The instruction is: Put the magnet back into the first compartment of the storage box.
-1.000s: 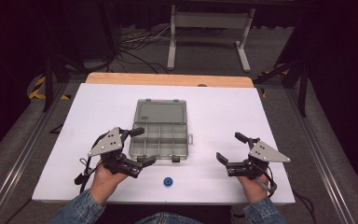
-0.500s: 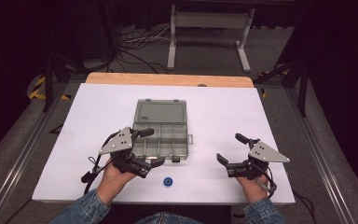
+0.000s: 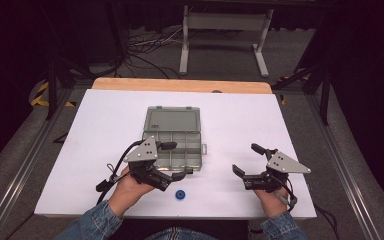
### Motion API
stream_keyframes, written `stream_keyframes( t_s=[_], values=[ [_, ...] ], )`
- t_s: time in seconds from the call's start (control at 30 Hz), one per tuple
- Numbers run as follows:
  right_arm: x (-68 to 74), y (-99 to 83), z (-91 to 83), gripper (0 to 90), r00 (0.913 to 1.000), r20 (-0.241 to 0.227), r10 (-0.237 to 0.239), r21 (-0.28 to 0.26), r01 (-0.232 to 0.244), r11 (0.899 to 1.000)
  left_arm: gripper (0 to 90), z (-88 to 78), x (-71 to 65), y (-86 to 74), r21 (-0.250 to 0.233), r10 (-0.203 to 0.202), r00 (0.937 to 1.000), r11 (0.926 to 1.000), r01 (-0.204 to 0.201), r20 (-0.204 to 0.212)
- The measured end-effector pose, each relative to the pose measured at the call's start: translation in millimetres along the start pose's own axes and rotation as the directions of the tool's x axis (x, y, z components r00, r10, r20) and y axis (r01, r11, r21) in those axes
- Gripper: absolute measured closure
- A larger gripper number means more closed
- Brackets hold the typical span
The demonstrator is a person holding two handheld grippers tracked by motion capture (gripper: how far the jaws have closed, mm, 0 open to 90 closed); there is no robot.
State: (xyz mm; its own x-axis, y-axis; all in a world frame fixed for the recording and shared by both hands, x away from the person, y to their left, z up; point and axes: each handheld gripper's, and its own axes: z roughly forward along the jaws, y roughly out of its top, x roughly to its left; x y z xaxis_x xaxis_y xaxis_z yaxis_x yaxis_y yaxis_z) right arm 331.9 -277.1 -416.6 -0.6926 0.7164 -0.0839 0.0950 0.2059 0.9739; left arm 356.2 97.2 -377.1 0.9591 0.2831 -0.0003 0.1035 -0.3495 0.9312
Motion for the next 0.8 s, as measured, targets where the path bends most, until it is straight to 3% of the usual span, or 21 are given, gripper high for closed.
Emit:
stream_keyframes(
  t_s=[0.17,0.33,0.37,0.4,0.43,0.67,0.8],
  values=[
    [-0.3,-0.5,0.8,5.5,0.9999,-0.004,0.012,0.013,-0.012,1.000,8.3,3.9,0.1,4.6,0.130,0.025,0.9996,0.9913,-0.024,-0.010],
    [0.0,-0.6,1.8,6.0,0.9999,-0.006,0.012,0.023,-0.011,1.000,9.8,5.6,-3.2,9.7,0.206,0.054,0.9985,0.9771,-0.053,0.003],
    [0.0,-0.6,1.8,6.0,0.9999,-0.006,0.012,0.023,-0.011,1.000,10.2,5.6,-3.2,9.7,0.206,0.054,0.9985,0.9771,-0.053,0.003],
    [-0.2,-0.7,1.6,6.0,0.9999,-0.009,0.015,0.021,-0.015,1.000,10.2,7.7,-4.6,11.6,0.247,0.056,0.9983,0.9674,-0.058,0.015],
    [-0.2,-0.7,1.6,6.0,0.9999,-0.009,0.015,0.021,-0.015,1.000,10.2,7.7,-4.6,11.6,0.247,0.056,0.9983,0.9674,-0.058,0.015],
    [-0.1,-1.2,2.6,6.0,0.9996,-0.021,0.021,0.026,-0.021,0.999,10.9,12.5,-9.0,20.4,0.334,0.062,0.9973,0.9400,-0.072,0.039],
    [-0.5,-1.3,2.4,6.1,0.9995,-0.022,0.024,0.024,-0.023,0.999,11.4,16.2,-10.9,24.8,0.404,0.082,0.9957,0.9099,-0.092,0.042]
  ],
)
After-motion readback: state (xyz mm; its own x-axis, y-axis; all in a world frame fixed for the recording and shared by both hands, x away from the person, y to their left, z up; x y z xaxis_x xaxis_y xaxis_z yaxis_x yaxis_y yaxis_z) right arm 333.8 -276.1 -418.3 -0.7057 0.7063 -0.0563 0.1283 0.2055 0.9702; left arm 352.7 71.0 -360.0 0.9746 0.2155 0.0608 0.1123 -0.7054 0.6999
